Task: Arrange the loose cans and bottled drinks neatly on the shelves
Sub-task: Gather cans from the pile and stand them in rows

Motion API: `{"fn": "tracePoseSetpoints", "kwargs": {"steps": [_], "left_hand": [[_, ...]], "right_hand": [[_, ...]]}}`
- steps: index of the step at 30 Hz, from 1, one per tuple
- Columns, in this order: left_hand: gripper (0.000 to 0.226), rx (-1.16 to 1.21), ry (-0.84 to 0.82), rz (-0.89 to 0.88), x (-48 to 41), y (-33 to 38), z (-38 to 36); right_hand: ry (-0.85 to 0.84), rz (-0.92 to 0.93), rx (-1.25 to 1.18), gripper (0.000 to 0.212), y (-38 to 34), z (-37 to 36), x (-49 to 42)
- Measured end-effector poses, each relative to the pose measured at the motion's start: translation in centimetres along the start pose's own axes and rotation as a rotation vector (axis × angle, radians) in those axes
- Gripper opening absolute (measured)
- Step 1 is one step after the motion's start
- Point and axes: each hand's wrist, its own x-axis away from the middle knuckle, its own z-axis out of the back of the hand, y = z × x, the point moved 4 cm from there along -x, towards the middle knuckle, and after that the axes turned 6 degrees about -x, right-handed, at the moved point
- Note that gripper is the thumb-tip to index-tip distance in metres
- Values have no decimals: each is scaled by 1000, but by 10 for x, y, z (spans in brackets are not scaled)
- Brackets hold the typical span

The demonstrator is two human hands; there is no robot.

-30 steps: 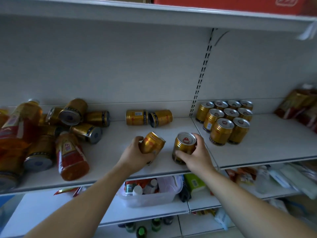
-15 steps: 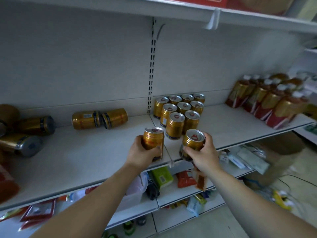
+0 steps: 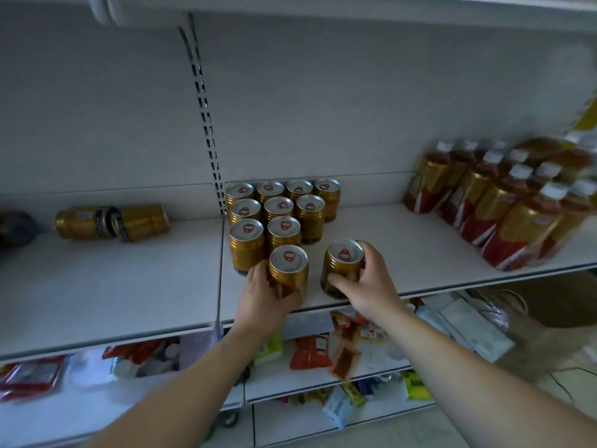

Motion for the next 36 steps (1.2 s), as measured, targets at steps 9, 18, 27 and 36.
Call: {"fn": "tracePoseSetpoints", "kwargs": {"steps": [9,18,27,36], "left_hand": [[100,-196,-52,-199,-12,17,-24],[78,-764,323,-402,-18,33,-31],[64,-954,360,-248,-44,62,-49],[70,-978,239,-84,-61,67,-50]], "right_hand": [[29,13,4,88,12,17,-26],[-66,144,6,74,16,24,-57],[-226,196,-16,57,17,31,-117],[-297,200,54,63,9,20,-151]]}}
